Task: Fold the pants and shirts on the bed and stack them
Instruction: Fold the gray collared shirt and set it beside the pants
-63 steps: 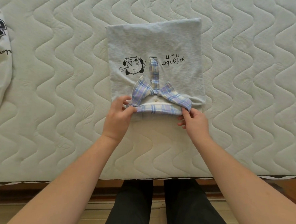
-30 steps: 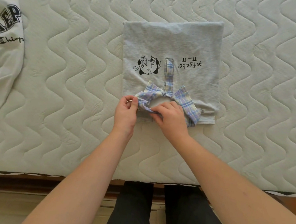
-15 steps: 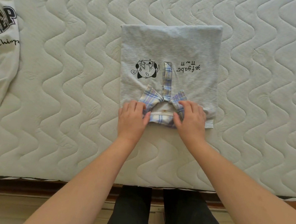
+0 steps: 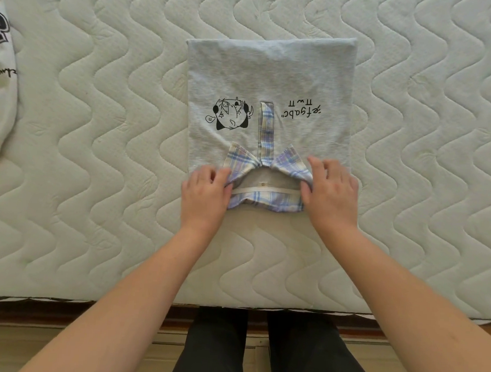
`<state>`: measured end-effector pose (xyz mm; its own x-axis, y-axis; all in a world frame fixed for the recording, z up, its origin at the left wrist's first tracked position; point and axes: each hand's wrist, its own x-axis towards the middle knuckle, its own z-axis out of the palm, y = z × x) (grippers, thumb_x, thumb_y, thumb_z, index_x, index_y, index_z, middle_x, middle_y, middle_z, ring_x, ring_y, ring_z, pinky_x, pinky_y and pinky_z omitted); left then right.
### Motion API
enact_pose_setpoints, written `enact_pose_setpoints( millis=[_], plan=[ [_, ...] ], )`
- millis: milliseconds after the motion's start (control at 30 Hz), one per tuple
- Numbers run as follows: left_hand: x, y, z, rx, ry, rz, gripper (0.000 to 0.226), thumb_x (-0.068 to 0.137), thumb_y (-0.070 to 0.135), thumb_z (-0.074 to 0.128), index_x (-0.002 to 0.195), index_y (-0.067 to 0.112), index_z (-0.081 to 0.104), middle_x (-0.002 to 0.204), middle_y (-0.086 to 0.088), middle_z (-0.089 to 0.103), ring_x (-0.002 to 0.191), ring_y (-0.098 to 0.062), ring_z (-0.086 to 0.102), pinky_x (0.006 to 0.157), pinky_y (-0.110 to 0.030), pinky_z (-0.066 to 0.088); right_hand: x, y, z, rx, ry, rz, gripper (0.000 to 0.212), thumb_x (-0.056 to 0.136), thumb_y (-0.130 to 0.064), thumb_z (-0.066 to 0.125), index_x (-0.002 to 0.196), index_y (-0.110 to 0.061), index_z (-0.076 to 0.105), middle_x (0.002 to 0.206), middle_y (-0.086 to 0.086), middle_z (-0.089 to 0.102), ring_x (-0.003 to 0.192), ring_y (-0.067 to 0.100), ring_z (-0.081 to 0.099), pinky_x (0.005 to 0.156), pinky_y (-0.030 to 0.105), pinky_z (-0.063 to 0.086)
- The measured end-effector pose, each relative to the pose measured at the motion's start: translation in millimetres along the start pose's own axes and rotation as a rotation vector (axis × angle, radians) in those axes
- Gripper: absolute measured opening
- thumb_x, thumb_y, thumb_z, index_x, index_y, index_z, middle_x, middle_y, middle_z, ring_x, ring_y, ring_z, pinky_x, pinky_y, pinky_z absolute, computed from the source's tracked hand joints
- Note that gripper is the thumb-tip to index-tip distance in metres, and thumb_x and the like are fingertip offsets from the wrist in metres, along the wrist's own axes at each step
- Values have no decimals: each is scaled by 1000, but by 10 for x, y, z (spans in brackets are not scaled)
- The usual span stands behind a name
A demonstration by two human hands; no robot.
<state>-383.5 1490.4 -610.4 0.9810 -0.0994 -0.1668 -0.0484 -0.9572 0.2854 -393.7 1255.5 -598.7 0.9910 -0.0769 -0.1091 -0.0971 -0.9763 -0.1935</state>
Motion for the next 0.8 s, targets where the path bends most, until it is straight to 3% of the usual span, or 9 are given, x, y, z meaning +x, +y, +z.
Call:
enact_pose_setpoints(
  millis=[67, 133, 267, 433, 633, 700, 800],
  plan=[
    [-90, 1, -11, 10, -63, -112, 43, 84, 30, 71, 120, 9, 59, 104, -15, 60, 92, -36, 58, 72, -44, 43, -92, 25, -15, -28, -176, 112, 61, 88, -37, 67, 140, -12, 46, 105, 15, 59, 92, 35, 59, 74, 43, 43],
    [-197, 26, -3, -19, -148, -207, 50, 88, 38, 65, 127, 10, 50, 98, -15, 66, 86, -36, 64, 66, -40, 42, -232, 25, 32, -59, -285, 185, 71, 91, -49, 58, 148, -14, 34, 107, 14, 62, 91, 34, 63, 72, 41, 44],
    [-345, 91, 82, -80, -200, -339, 52, 97, 37, 51, 142, 17, 36, 83, -18, 70, 76, -39, 67, 57, -36, 36, -394, -54, 153, 67, -350, 295, 73, 96, -44, 51, 154, -15, 17, 107, 13, 67, 90, 34, 66, 72, 41, 47],
    [-310, 170, 25, -176, -71, -342, 45, 99, 22, 48, 142, 18, 40, 79, -18, 68, 72, -41, 65, 57, -36, 35, -278, -93, 81, 275, -238, 370, 56, 94, -14, 49, 147, -16, 33, 100, 21, 66, 89, 43, 62, 66, 39, 36],
    [-190, 86, -124, -324, 109, -280, 35, 98, 14, 46, 133, 18, 45, 91, -15, 67, 72, -42, 61, 59, -35, 33, -202, 10, -143, 376, -34, 274, 44, 92, -10, 53, 136, -12, 49, 100, 19, 67, 83, 43, 62, 68, 45, 45],
    [-232, 58, -69, -316, 95, -261, 35, 97, 11, 46, 131, 18, 46, 97, -15, 66, 75, -42, 61, 59, -35, 34, -265, 36, -95, 333, -31, 241, 42, 91, -10, 55, 133, -10, 52, 102, 18, 67, 82, 44, 62, 67, 45, 45],
    [-376, 26, 109, -303, -82, -289, 44, 99, 9, 41, 142, 19, 42, 129, -13, 58, 96, -41, 60, 71, -43, 43, -407, 94, 88, 173, -136, 220, 43, 90, -13, 57, 134, -11, 53, 101, 16, 69, 87, 41, 63, 72, 44, 43]
  ],
)
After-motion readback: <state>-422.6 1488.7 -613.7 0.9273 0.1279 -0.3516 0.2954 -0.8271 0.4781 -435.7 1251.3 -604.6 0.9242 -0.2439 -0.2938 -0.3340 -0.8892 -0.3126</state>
